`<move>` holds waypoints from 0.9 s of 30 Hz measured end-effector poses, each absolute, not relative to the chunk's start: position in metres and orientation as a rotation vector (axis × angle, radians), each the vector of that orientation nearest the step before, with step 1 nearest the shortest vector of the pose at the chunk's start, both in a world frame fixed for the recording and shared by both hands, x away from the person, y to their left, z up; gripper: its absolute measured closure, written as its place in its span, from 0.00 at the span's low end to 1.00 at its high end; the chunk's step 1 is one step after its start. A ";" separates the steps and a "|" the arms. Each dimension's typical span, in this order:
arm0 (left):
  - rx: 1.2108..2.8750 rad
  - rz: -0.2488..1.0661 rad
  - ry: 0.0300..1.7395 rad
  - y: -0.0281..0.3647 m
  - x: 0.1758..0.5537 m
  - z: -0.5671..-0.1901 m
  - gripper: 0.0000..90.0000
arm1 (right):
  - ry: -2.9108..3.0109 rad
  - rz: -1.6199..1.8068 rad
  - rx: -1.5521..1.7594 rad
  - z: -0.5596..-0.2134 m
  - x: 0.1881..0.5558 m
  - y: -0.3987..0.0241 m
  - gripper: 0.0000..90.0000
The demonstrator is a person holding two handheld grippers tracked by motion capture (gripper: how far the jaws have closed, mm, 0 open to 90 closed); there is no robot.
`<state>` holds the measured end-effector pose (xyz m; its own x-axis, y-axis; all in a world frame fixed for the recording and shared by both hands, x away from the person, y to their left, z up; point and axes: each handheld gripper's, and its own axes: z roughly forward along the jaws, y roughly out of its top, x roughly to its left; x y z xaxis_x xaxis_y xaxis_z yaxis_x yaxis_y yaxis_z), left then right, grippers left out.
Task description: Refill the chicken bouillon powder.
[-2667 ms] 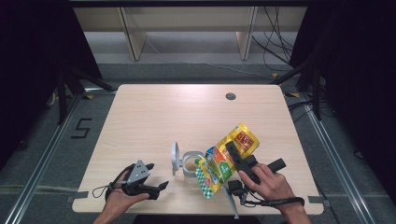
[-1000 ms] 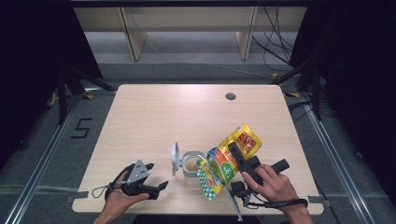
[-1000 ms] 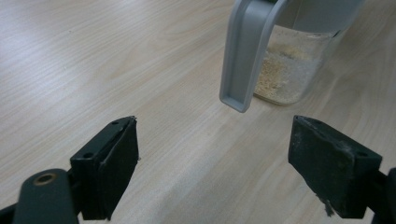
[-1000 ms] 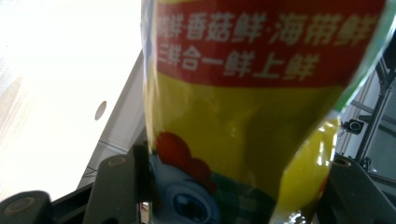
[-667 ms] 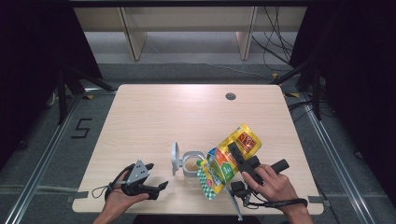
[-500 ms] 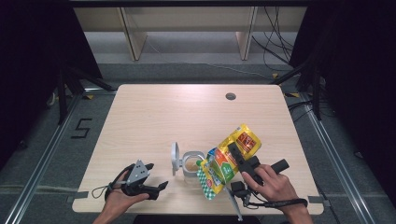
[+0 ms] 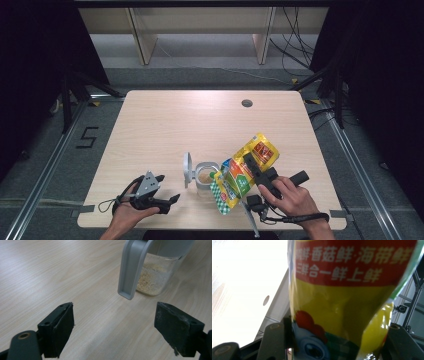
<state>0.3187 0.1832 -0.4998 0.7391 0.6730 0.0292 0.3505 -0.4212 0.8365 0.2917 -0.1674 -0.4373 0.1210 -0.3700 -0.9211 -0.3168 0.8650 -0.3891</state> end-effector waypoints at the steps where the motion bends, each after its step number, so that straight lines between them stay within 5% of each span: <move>1: 2.036 0.451 0.779 0.183 0.319 -0.500 0.18 | 1.473 -0.040 -0.577 -0.437 0.292 -0.168 0.52; 27: 2.033 0.451 0.788 0.182 0.318 -0.501 0.18 | 1.474 -0.049 -0.588 -0.436 0.292 -0.169 0.53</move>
<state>0.3180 0.1823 -0.5006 0.7321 0.6809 0.0174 0.3597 -0.4082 0.8390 0.2922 -0.1692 -0.4357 0.1225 -0.3805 -0.9166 -0.3186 0.8596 -0.3995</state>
